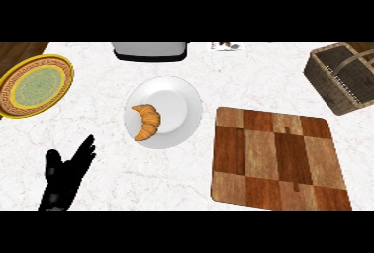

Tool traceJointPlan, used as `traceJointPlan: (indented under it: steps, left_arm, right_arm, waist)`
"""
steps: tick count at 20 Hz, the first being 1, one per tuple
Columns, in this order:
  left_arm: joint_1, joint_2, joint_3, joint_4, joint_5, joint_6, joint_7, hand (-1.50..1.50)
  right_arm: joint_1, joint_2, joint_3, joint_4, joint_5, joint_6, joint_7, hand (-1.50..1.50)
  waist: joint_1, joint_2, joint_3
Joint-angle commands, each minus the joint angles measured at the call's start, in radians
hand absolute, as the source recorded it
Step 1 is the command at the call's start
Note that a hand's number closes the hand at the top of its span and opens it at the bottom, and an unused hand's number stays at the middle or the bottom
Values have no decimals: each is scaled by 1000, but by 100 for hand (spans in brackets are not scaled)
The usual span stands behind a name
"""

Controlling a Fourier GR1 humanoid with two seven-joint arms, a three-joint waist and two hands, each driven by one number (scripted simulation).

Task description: Pick the squash from the cutting board and place it in the basket

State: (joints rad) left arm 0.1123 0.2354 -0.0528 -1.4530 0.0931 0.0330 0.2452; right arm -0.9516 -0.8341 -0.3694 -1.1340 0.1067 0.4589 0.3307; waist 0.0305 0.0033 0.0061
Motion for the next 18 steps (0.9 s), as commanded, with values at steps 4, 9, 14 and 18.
traceJointPlan:
  steps: [4,9,14,18]
  left_arm:
    - [11,-39,-18,60,-43,31,-5,0]
    - [-6,-12,6,31,-4,-13,46,0]
    - [-3,1,20,38,-7,-31,35,0]
    - [38,-8,0,10,-16,-31,19,0]
  right_arm:
    - [-44,6,-15,262,23,-23,-140,150]
    - [-66,50,-26,420,37,-82,-228,150]
    - [-91,13,-30,561,59,-66,-353,150]
    - [-40,-32,28,577,200,-252,-351,150]
  waist:
    - [-10,4,-6]
    - [0,7,-6]
    - [-2,6,-5]
    - [14,14,-5]
